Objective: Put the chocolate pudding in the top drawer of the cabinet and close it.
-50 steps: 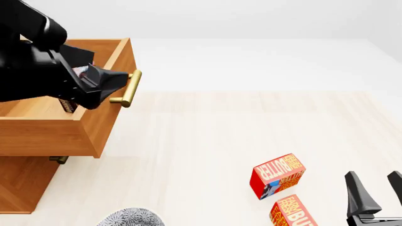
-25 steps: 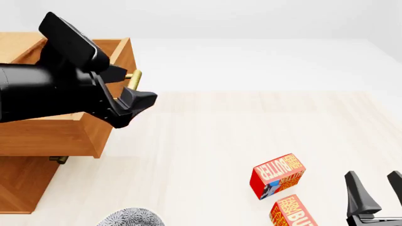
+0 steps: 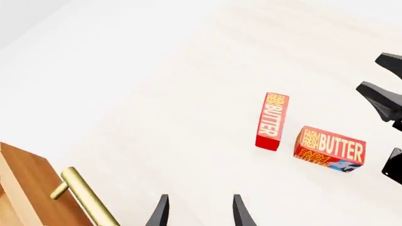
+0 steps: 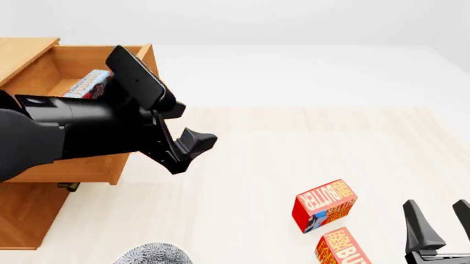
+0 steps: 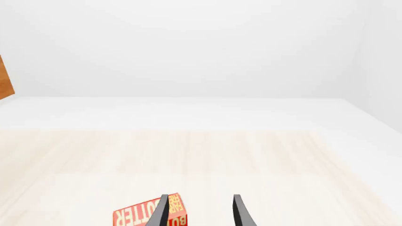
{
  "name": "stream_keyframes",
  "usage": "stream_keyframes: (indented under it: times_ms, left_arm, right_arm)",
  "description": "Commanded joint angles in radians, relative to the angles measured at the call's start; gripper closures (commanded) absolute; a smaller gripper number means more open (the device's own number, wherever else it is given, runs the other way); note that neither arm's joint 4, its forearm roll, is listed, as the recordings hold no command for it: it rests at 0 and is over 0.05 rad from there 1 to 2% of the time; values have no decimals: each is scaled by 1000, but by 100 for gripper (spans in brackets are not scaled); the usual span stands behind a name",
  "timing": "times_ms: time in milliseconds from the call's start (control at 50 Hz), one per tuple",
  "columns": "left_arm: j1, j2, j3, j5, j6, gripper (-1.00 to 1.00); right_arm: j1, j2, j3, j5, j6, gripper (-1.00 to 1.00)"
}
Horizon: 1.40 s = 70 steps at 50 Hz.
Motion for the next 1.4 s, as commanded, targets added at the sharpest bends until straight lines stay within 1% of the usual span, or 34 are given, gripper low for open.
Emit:
stream_keyframes:
  times_ms: [20, 60, 120, 180, 240, 280, 340, 420, 520, 620, 720, 760, 800, 820, 900, 920, 940, 1000, 1020, 1040, 1060, 1120, 1200, 1220, 1240, 1260, 1280, 1320, 1380, 1400]
  left_arm:
    - [-54, 31, 30, -26, -36, -100]
    - [-66, 40, 32, -27, -53, -100]
    - [-66, 37, 34, -26, -52, -100]
    - [-81, 46, 37, -26, -74, -100]
    - [-83, 46, 50, -30, -87, -100]
    - [-82, 45, 53, -27, -112, -100]
    - [-82, 46, 61, -28, -121, -100]
    - [-119, 76, 67, -40, -154, -100]
    - [-121, 78, 70, -38, -168, -100]
    - [-123, 89, 108, -58, -205, -100]
    - [-110, 72, 116, -55, -209, -100]
    - [-112, 79, 122, -57, -235, -100]
    - [-108, 77, 131, -64, -232, -100]
    - [-102, 78, 144, -68, -255, -100]
    - [-96, 78, 166, -82, -261, -100]
    - [-92, 74, 174, -86, -247, -100]
    - [-94, 74, 173, -85, -259, -100]
    - [-79, 67, 182, -85, -262, -100]
    - [-70, 62, 189, -88, -287, -100]
    - [-81, 64, 184, -94, -303, -100]
    - [-60, 48, 194, -94, -293, -100]
    - [-52, 39, 196, -97, -313, -100]
    - [-9, 16, 210, -94, -318, -100]
    - [-14, 22, 206, -94, -314, -100]
    - [38, -24, 219, -87, -272, -100]
    - [52, -29, 223, -81, -257, -100]
    - [6, 16, 208, -92, -301, -100]
    - [40, 2, 224, -96, -293, -100]
    - [39, 16, 228, -106, -300, -100]
    - [27, 32, 230, -115, -327, -100]
  right_arm:
    - [0, 0, 0, 0, 0, -100]
    - [0, 0, 0, 0, 0, -100]
    - [0, 0, 0, 0, 0, -100]
    - [0, 0, 0, 0, 0, -100]
    - [0, 0, 0, 0, 0, -100]
    - [0, 0, 0, 0, 0, -100]
    - [0, 0, 0, 0, 0, -100]
    - [0, 0, 0, 0, 0, -100]
    - [0, 0, 0, 0, 0, -100]
    - [0, 0, 0, 0, 0, -100]
    - [0, 0, 0, 0, 0, -100]
    - [0, 0, 0, 0, 0, -100]
    - [0, 0, 0, 0, 0, -100]
    - [0, 0, 0, 0, 0, -100]
    - [0, 0, 0, 0, 0, -100]
    - [0, 0, 0, 0, 0, -100]
    - [0, 0, 0, 0, 0, -100]
    - [0, 0, 0, 0, 0, -100]
    - [0, 0, 0, 0, 0, -100]
    - [0, 0, 0, 0, 0, -100]
    - [0, 0, 0, 0, 0, -100]
    - [0, 0, 0, 0, 0, -100]
    - [0, 0, 0, 0, 0, -100]
    - [0, 0, 0, 0, 1, -100]
    - [0, 0, 0, 0, -1, -100]
    - [0, 0, 0, 0, 0, -100]
    - [0, 0, 0, 0, 0, -100]
    - [0, 0, 0, 0, 0, -100]
    - [0, 0, 0, 0, 0, -100]
    - [0, 0, 0, 0, 1, -100]
